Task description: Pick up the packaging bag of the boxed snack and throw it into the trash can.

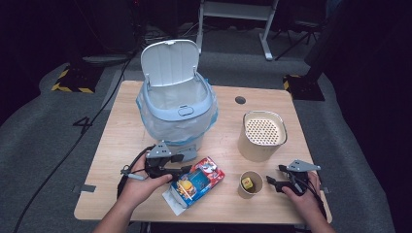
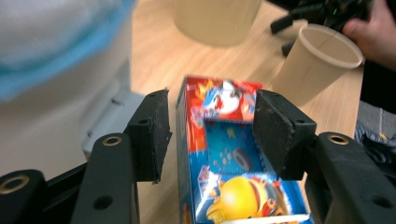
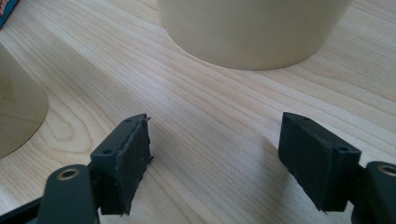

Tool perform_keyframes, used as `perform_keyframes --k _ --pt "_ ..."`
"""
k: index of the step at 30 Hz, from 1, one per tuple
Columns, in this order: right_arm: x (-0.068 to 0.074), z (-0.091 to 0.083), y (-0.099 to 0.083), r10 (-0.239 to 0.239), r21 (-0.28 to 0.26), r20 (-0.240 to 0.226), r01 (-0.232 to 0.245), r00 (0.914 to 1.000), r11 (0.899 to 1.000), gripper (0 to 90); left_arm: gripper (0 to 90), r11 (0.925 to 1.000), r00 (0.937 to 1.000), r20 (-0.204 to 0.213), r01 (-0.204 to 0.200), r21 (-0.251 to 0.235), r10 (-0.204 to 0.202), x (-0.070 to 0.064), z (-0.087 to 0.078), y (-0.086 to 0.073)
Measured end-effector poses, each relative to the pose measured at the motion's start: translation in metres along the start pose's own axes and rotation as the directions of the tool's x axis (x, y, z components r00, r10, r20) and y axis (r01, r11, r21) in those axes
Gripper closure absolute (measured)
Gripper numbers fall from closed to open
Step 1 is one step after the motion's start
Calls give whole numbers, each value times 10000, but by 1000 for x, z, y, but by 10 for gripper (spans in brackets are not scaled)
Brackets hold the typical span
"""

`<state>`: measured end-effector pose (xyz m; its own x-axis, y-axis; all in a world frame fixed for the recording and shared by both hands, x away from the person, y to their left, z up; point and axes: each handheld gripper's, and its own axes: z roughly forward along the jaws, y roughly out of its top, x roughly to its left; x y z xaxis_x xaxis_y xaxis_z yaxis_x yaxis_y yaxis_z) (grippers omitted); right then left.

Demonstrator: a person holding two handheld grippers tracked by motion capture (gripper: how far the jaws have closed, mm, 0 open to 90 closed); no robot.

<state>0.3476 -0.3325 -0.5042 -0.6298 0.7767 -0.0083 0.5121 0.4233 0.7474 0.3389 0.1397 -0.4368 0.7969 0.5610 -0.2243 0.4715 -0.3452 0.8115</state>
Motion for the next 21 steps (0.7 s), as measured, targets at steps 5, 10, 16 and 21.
perform_keyframes --k 5,10,16,21 --pt "0 0 0 5 -9 -8 -5 10000 10000 252 517 9984 9998 162 127 560 -137 3 17 -8" --pt "0 0 0 2 3 0 -2 10000 10000 252 569 9944 9987 282 405 979 -434 5 29 -10" --pt "0 0 0 2 0 0 -2 10000 10000 252 626 9897 9988 133 447 1358 -470 9 41 -7" --pt "0 0 0 7 -9 -10 -7 10000 10000 252 674 9847 9992 -39 396 1697 -395 11 48 -6"
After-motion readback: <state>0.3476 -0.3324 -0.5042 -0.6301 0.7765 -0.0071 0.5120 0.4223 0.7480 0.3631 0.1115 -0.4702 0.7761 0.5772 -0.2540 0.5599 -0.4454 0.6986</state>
